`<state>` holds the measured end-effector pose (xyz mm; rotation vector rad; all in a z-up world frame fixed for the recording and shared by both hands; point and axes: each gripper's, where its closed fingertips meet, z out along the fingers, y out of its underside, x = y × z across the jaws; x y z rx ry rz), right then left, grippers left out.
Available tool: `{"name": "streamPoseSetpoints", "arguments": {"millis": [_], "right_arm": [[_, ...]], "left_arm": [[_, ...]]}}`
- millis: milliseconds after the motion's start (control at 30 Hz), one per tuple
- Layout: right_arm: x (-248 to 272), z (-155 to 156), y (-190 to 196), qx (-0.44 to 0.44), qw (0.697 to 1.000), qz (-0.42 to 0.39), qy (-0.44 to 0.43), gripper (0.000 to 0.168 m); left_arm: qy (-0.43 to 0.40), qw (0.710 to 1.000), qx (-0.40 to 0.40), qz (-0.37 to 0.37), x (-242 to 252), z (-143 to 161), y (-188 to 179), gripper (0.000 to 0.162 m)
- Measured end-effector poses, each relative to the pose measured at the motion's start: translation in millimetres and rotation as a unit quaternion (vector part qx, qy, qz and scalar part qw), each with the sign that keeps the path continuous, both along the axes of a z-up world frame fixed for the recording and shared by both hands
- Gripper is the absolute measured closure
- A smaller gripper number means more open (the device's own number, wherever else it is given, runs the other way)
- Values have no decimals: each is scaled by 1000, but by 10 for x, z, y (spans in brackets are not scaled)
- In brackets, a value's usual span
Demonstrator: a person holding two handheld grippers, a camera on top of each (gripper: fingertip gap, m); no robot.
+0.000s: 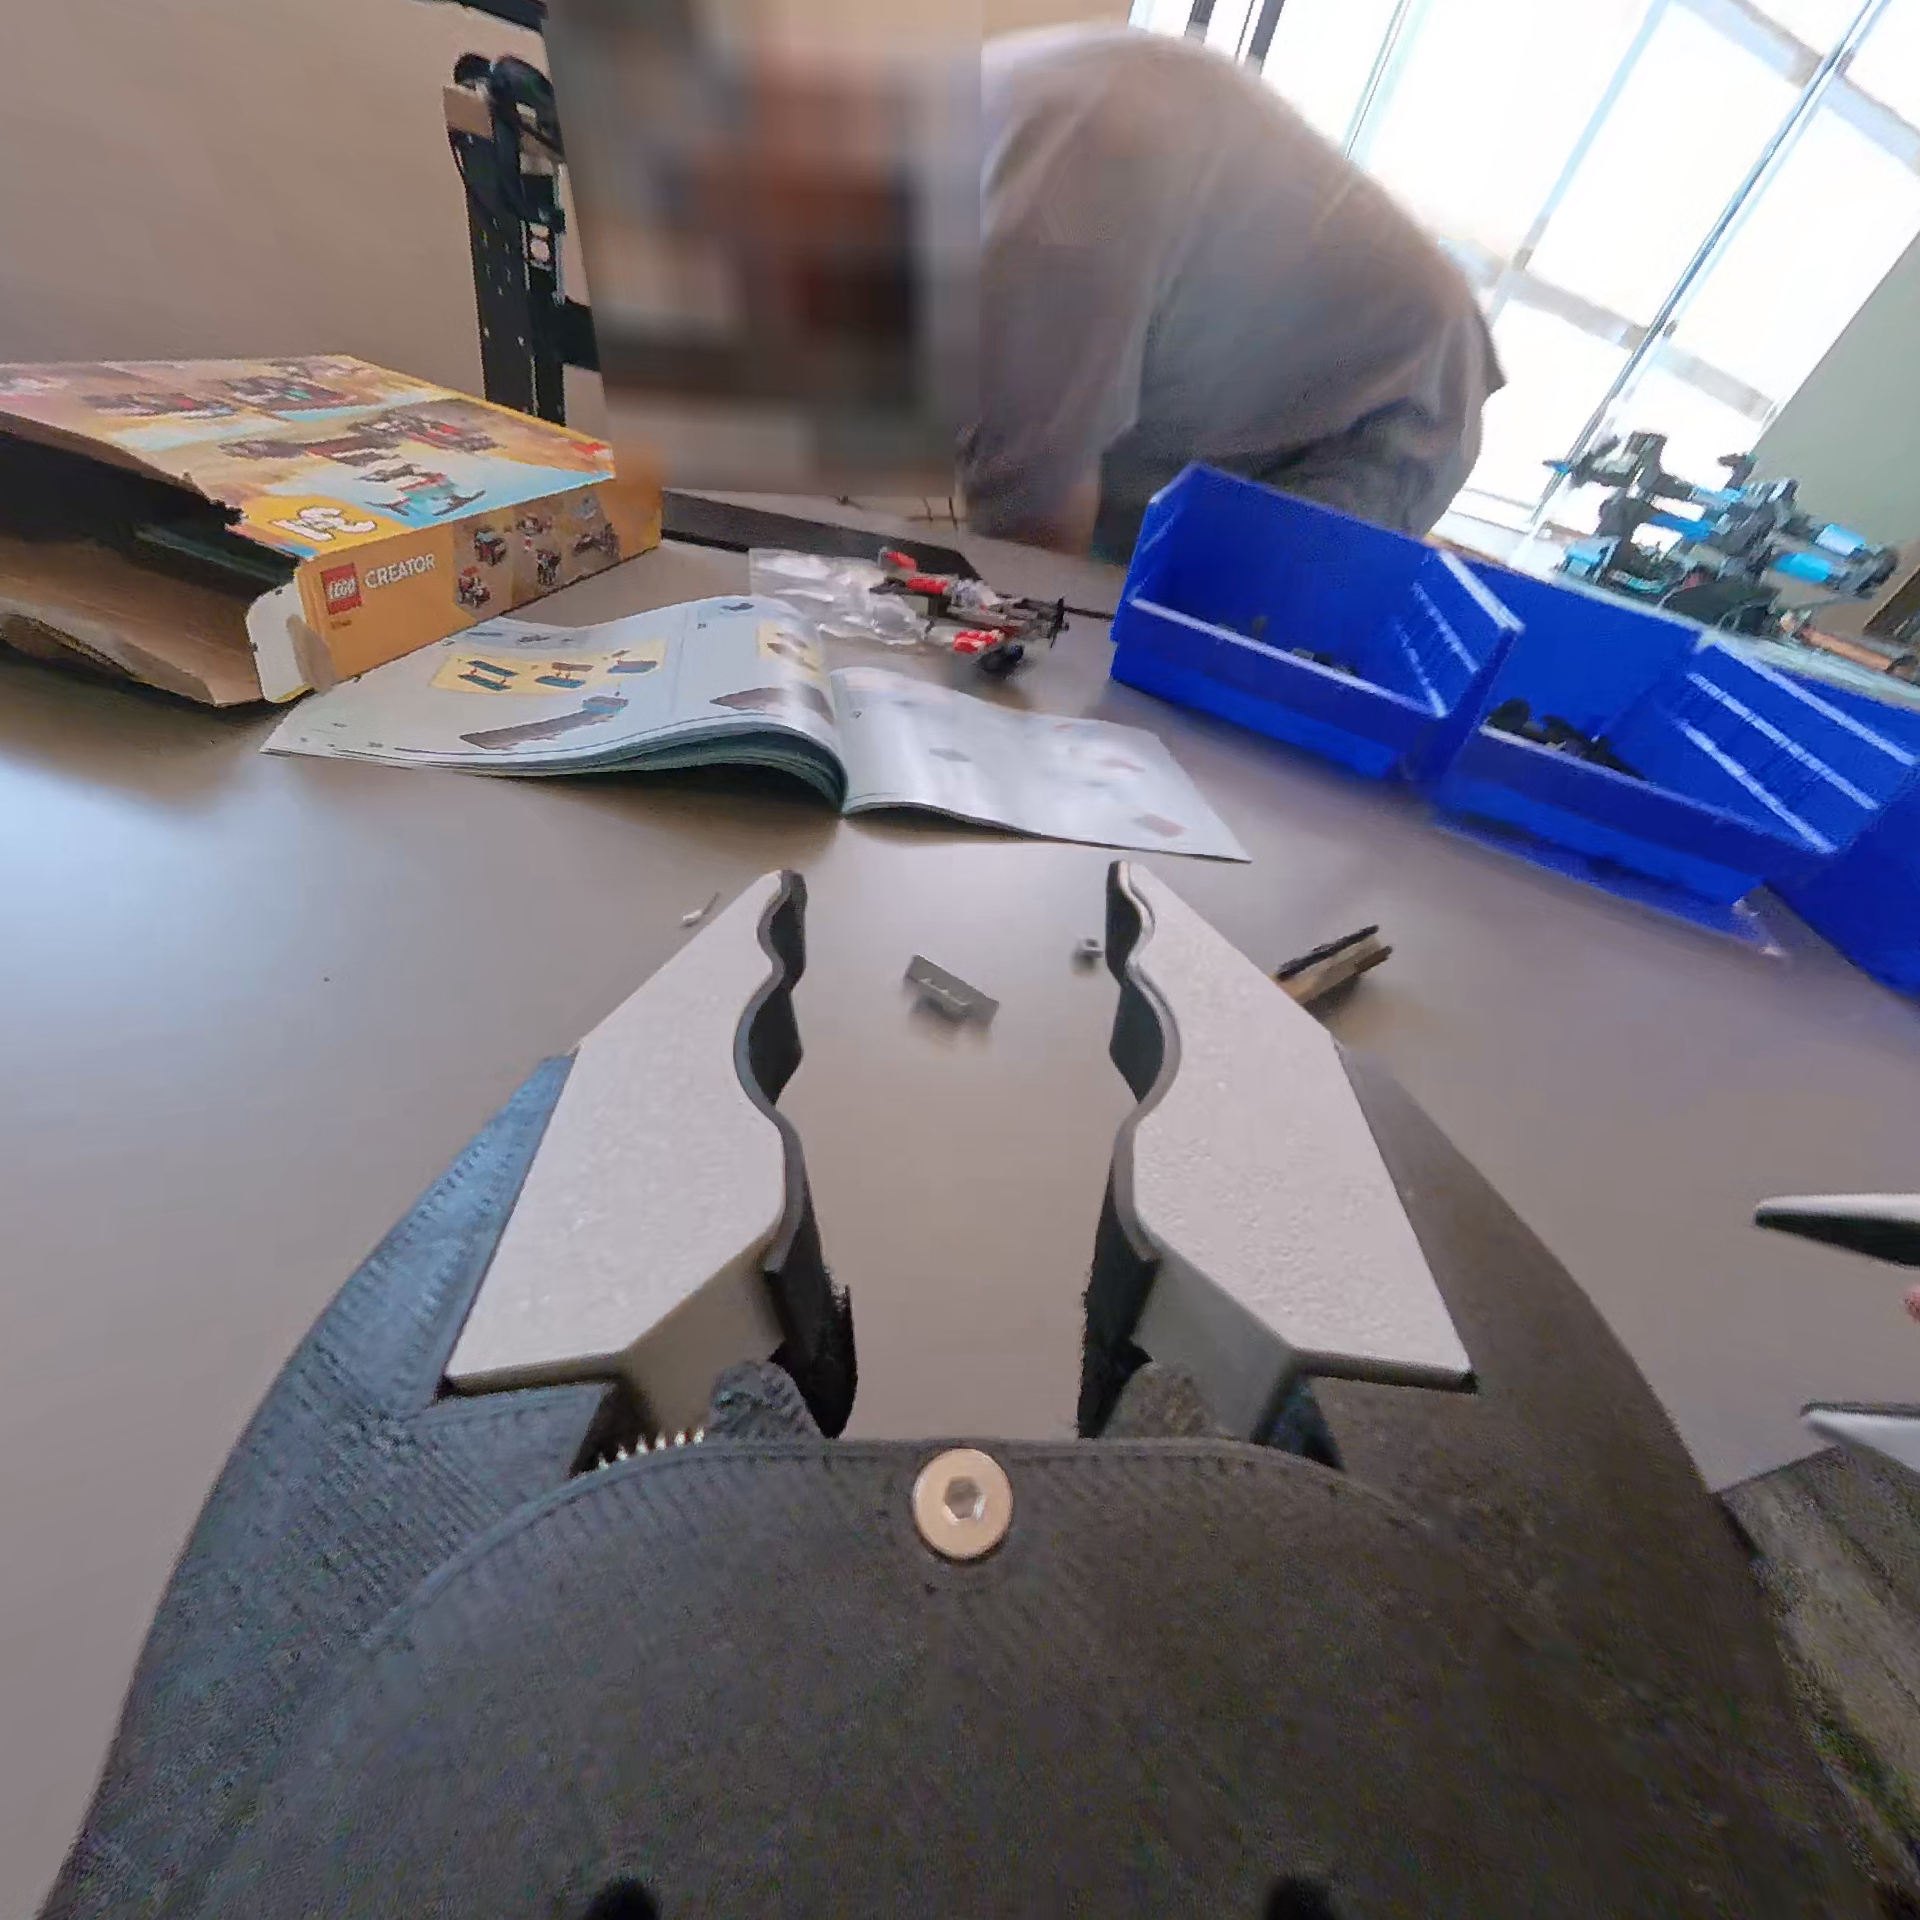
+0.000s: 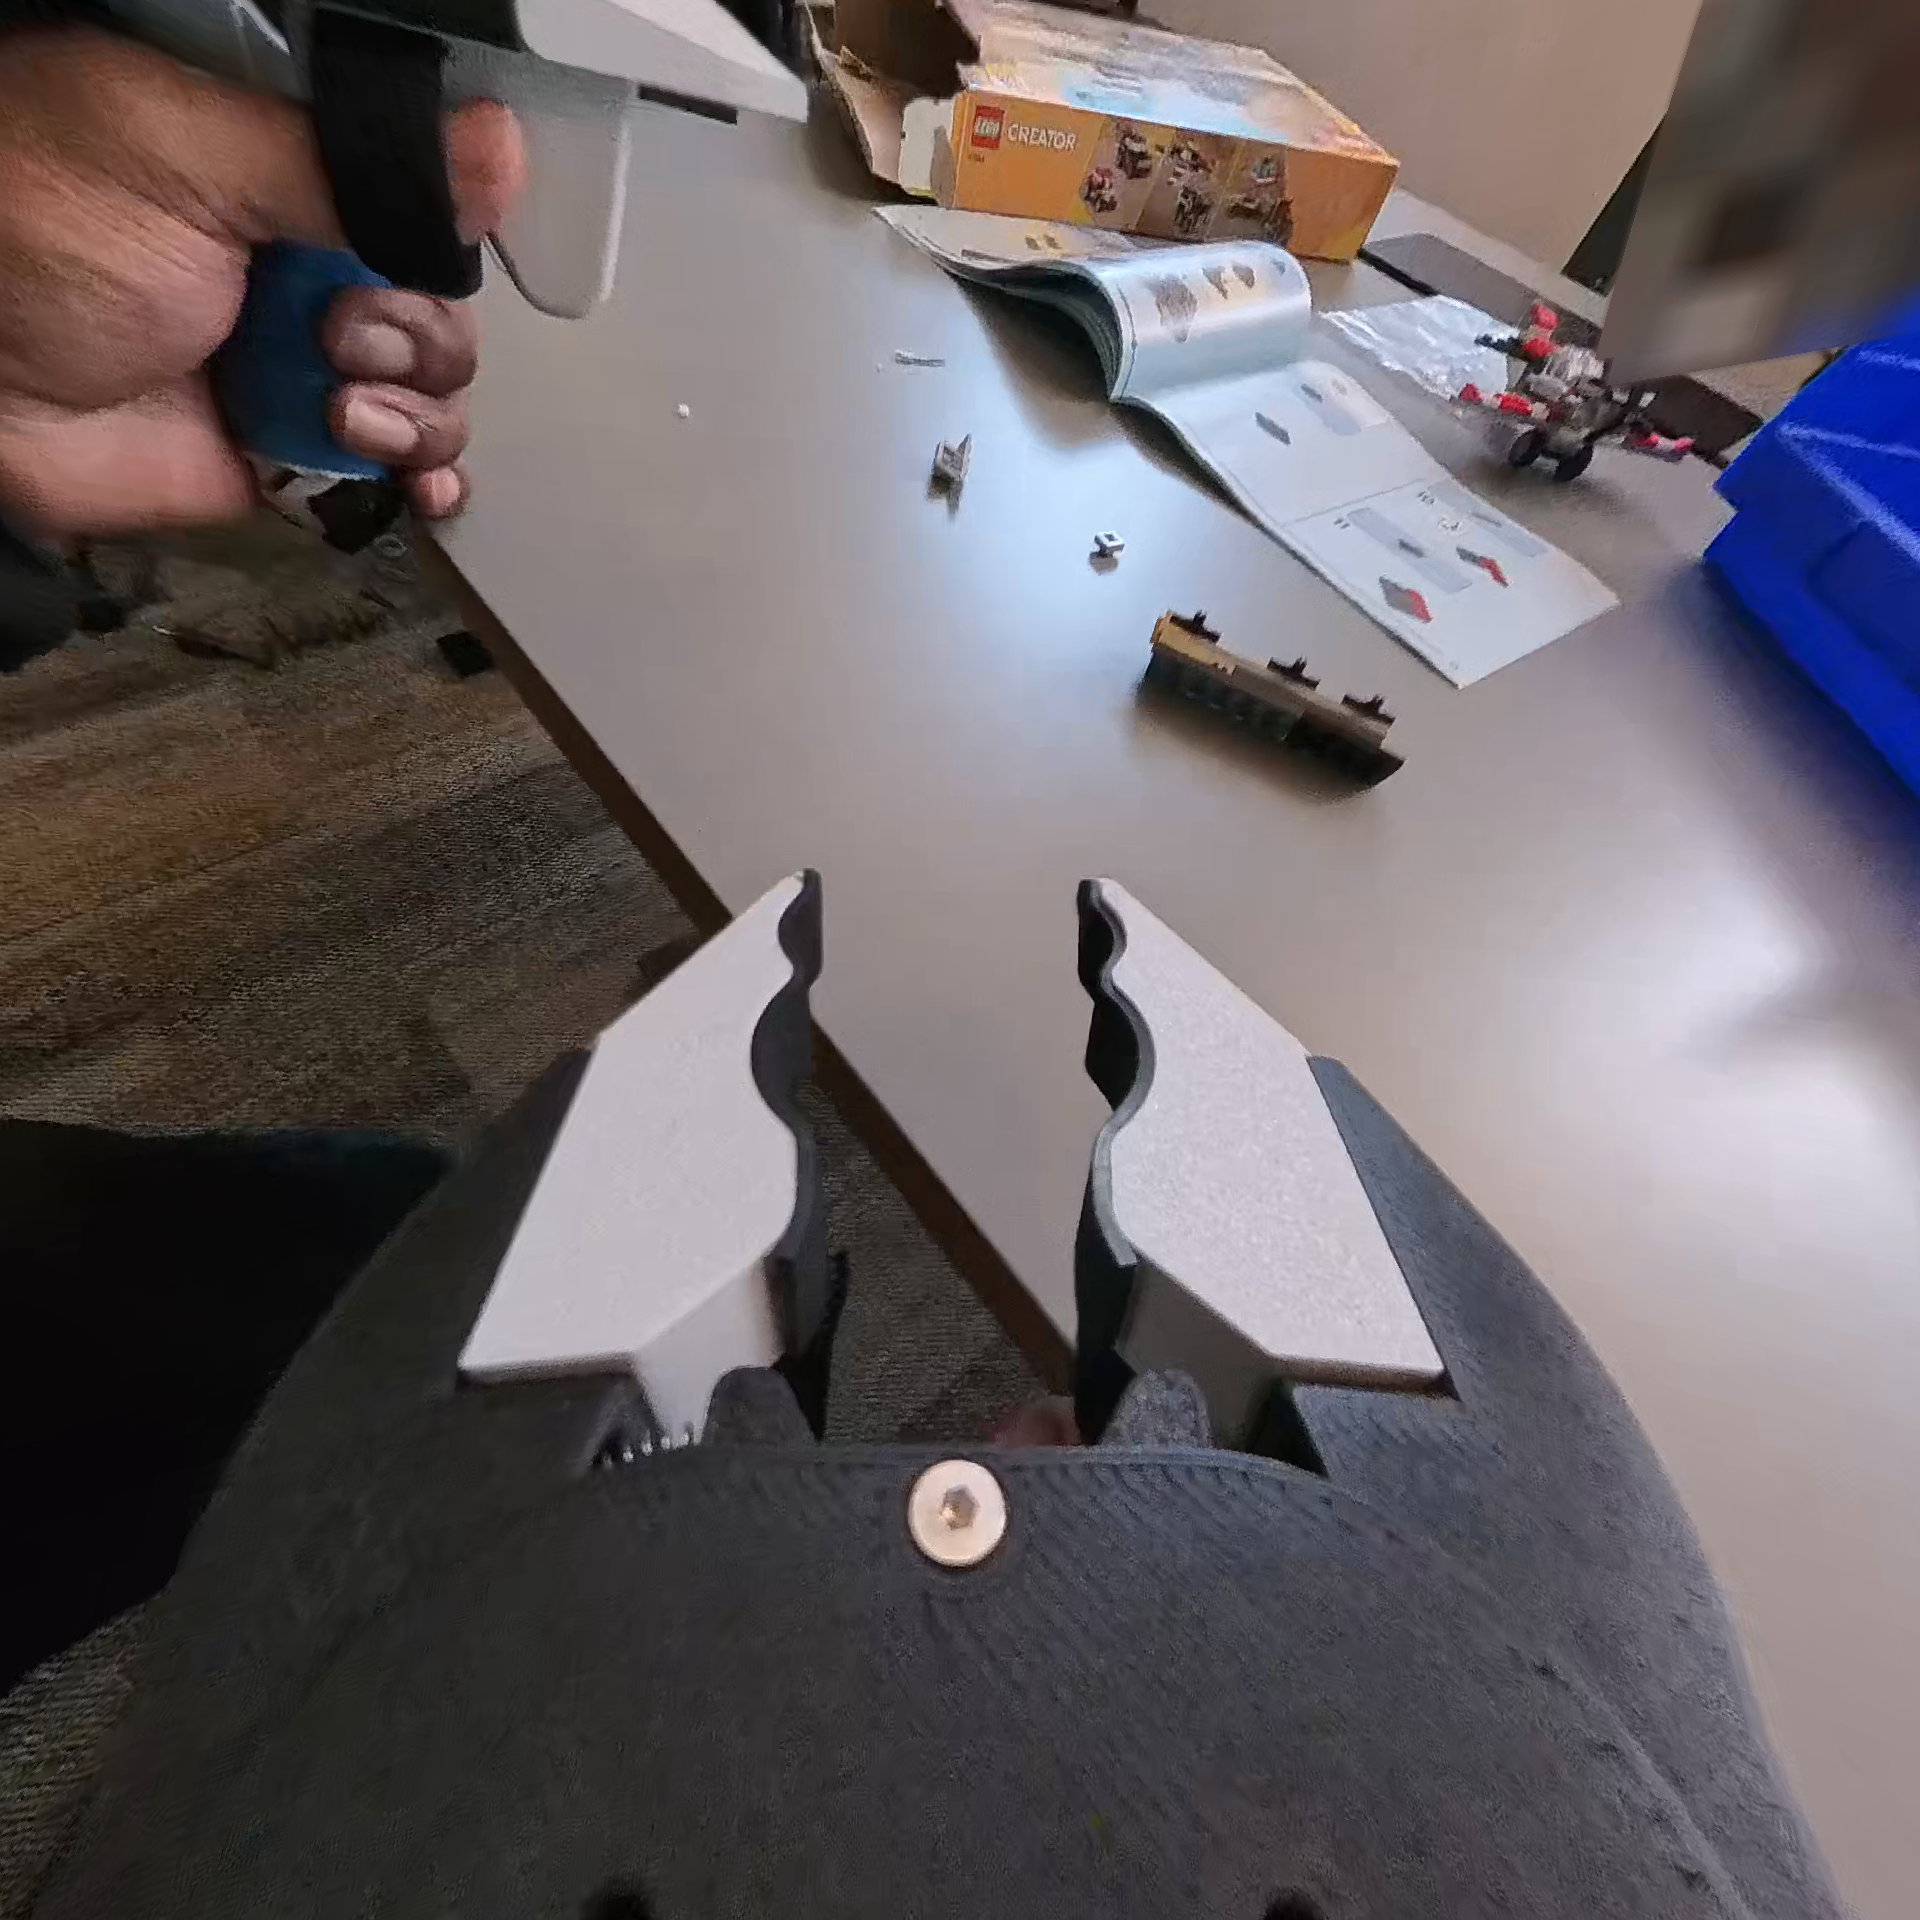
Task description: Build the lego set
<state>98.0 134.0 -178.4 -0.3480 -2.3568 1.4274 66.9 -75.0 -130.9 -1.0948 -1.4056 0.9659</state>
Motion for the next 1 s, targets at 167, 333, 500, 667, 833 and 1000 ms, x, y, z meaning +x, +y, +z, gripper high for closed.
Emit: {"name": "streamPoseSetpoints", "arguments": {"millis": [167,333,500,667,833,1000], "right_arm": [[-252,125,42,9,1000,22,4,118],[-586,107,131,-1,998,40,-40,118],[-656,83,136,-27,992,60,-104,118],[-647,72,176,-37,989,60,-128,119],[-635,81,194,-45,985,68,-149,119],[-738,202,165,-38,988,77,-129,119]], "left_arm": [[-52,997,-37,-35,-115,-98,-249,103],[-90,992,-15,-92,-160,-222,-395,103],[-84,989,33,-118,-115,-213,-381,103],[-96,988,31,-114,-101,-253,-356,104],[-111,989,17,-98,-104,-298,-352,104],[-119,988,36,-90,-122,-324,-393,104]]}}
